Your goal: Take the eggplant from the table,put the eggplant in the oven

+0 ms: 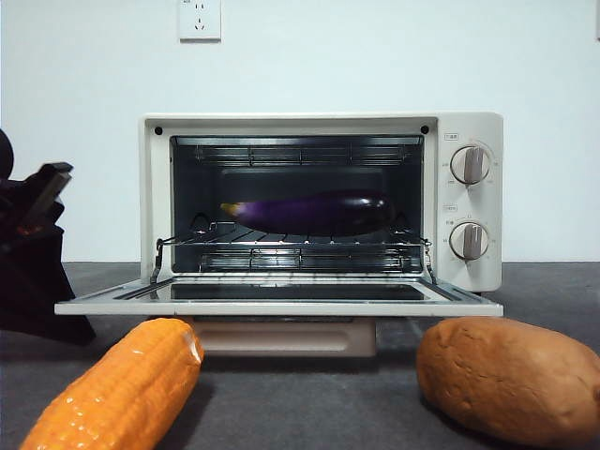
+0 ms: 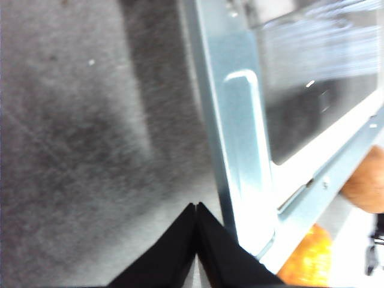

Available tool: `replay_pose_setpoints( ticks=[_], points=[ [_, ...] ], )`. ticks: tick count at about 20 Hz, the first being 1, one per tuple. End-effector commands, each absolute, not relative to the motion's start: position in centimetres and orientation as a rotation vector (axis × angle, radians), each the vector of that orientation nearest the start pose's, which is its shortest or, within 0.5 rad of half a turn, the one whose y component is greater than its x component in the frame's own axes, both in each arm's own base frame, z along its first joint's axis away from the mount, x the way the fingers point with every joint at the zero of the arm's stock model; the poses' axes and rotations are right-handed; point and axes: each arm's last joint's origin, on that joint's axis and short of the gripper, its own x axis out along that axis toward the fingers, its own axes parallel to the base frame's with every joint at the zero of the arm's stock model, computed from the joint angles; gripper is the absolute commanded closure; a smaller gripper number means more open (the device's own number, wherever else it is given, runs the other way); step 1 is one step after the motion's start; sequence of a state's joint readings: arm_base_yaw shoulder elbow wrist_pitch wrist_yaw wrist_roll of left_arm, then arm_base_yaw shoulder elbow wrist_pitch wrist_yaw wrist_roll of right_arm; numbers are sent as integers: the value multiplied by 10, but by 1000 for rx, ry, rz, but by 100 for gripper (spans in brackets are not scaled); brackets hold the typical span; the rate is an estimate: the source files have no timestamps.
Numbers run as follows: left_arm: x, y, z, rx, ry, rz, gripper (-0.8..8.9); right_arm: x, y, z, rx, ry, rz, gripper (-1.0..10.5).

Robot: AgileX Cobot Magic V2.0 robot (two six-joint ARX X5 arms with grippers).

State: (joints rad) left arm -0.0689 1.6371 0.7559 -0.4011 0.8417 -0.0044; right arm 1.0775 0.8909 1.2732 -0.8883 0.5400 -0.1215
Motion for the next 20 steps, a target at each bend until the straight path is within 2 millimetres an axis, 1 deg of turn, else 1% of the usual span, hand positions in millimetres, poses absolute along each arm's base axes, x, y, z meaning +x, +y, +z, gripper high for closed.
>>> replay_pose_setpoints(
  ticks=[1,7,12,14,17,20],
  points=[
    [266,-39,132,-534,1176,-867,808,75,112,414,-452,340,554,944],
    [269,-33,139,-634,1073,-1018,808,70,104,408,-440,423,577,944],
    [277,-30,148,-664,1013,-1066,808,67,104,404,-422,480,652,944],
    [283,-30,154,-665,998,-1069,808,67,105,403,-423,500,689,944],
    [296,-29,170,-671,965,-1072,808,66,106,402,-414,517,739,944],
    [311,-29,192,-671,927,-1068,808,65,109,400,-409,538,786,944]
  ],
)
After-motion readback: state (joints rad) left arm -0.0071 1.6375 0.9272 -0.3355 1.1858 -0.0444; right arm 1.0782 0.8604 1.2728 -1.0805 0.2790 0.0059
